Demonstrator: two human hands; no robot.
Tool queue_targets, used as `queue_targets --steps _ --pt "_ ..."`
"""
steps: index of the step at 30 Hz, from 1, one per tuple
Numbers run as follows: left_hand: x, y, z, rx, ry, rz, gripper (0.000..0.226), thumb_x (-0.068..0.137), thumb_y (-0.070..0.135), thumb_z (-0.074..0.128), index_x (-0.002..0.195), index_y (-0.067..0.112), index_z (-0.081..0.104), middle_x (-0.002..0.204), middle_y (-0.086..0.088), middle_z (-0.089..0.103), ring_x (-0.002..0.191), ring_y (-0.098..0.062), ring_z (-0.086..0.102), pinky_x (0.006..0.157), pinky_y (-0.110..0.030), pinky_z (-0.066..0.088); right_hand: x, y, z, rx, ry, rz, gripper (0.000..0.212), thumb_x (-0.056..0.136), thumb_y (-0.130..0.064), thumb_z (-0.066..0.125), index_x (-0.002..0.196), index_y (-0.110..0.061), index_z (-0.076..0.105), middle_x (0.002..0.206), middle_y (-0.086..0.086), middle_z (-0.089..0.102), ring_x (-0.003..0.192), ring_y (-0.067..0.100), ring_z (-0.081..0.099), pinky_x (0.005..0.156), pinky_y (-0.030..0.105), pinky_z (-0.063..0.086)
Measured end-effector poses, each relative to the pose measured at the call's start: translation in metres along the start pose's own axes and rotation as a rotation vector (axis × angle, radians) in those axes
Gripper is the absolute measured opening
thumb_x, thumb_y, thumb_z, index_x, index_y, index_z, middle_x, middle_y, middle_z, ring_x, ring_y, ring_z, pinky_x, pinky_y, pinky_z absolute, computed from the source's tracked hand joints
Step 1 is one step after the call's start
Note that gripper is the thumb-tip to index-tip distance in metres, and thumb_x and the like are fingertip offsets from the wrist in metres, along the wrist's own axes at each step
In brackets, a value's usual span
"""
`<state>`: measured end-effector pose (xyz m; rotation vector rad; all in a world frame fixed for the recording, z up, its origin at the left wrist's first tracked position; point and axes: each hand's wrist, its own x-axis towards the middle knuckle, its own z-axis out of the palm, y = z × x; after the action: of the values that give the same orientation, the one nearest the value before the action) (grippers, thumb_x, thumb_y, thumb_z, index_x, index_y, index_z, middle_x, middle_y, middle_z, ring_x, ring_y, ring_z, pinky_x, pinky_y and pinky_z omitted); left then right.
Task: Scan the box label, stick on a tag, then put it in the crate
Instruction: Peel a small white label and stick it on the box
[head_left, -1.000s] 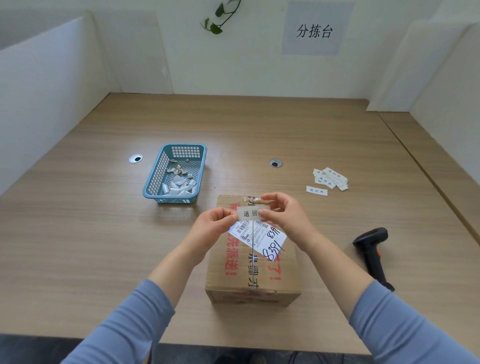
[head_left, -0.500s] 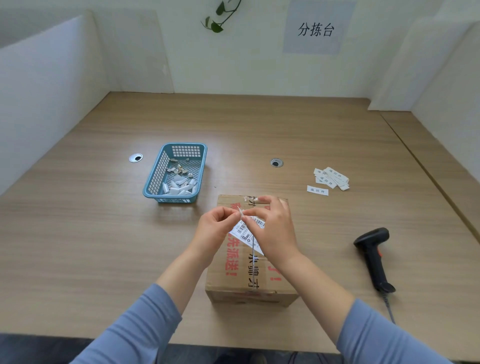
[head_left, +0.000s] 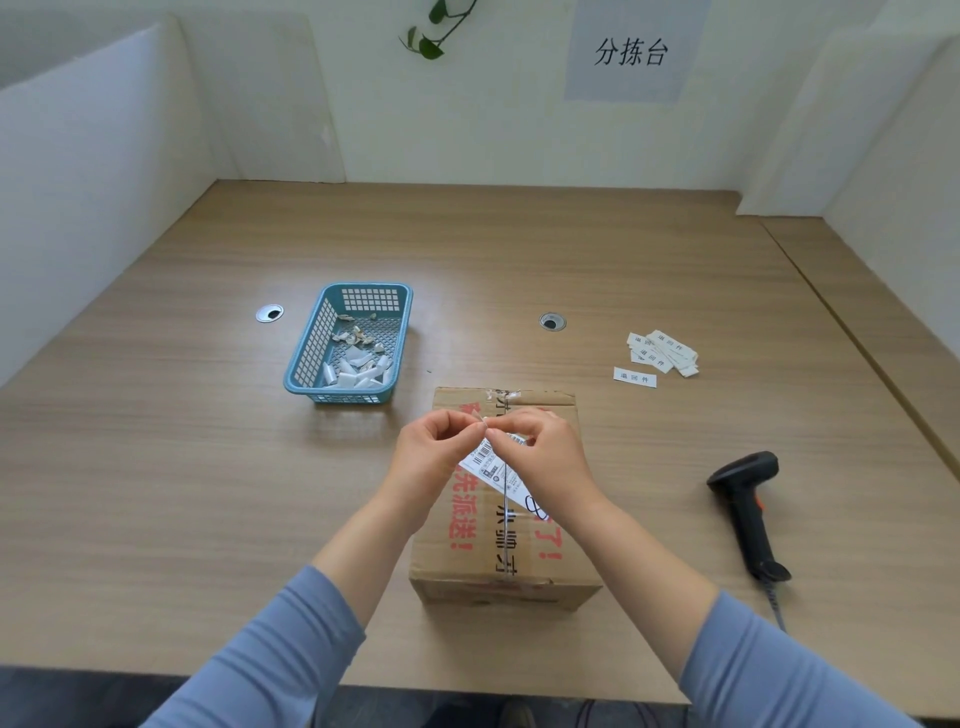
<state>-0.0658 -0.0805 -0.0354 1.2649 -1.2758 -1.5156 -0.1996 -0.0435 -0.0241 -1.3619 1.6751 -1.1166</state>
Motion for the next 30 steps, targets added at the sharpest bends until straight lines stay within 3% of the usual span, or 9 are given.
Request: queue_targets --steps 12,19,25,30 --pt "-0.0039 0.0045 -0.0010 -0.012 0.007 0.020 0.006 0.081 0.010 0.070 0.075 0.008 0.069 0.065 0.005 0.062 0.056 0.002 0.053 0.056 -0.009 0.042 0.0026 -0.0006 0.0017 -0.027 0.038 -0.009 0.011 0.084 -0.021 0.067 0.082 -0.019 0.077 0.079 -0.014 0.067 0.095 0.014 0.061 0.085 0.033 0.048" --pt "-0.0049 0.0070 -0.0017 -0.018 0.021 0.014 0.008 0.080 0.011 0.072 0.072 0.010 0.069 0.065 0.005 0.064 0.057 0.002 0.054 0.056 -0.009 0.044 0.0037 -0.0007 0.0046 -0.027 0.062 -0.010 0.010 0.082 -0.018 0.067 0.078 -0.017 0.075 0.073 -0.015 0.063 0.086 0.010 0.057 0.076 0.025 0.040" --pt "-0.0034 0.0079 -0.0023 -0.062 0.012 -0.029 0.010 0.081 0.009 0.071 0.071 0.011 0.068 0.059 0.009 0.061 0.052 0.001 0.051 0.056 -0.012 0.041 0.0044 -0.0045 0.0035 0.134 0.021 0.069 0.011 0.083 -0.014 0.066 0.082 -0.010 0.076 0.072 -0.011 0.065 0.070 0.000 0.057 0.068 0.015 0.040" --pt "-0.0027 0.0078 -0.0025 -0.090 0.005 -0.051 0.011 0.081 0.009 0.070 0.071 0.012 0.068 0.062 0.005 0.060 0.057 -0.005 0.050 0.064 -0.020 0.042 0.0053 -0.0065 0.0012 0.186 -0.008 0.083 0.010 0.085 -0.013 0.066 0.084 -0.010 0.076 0.075 -0.008 0.067 0.074 0.004 0.060 0.069 0.015 0.045"
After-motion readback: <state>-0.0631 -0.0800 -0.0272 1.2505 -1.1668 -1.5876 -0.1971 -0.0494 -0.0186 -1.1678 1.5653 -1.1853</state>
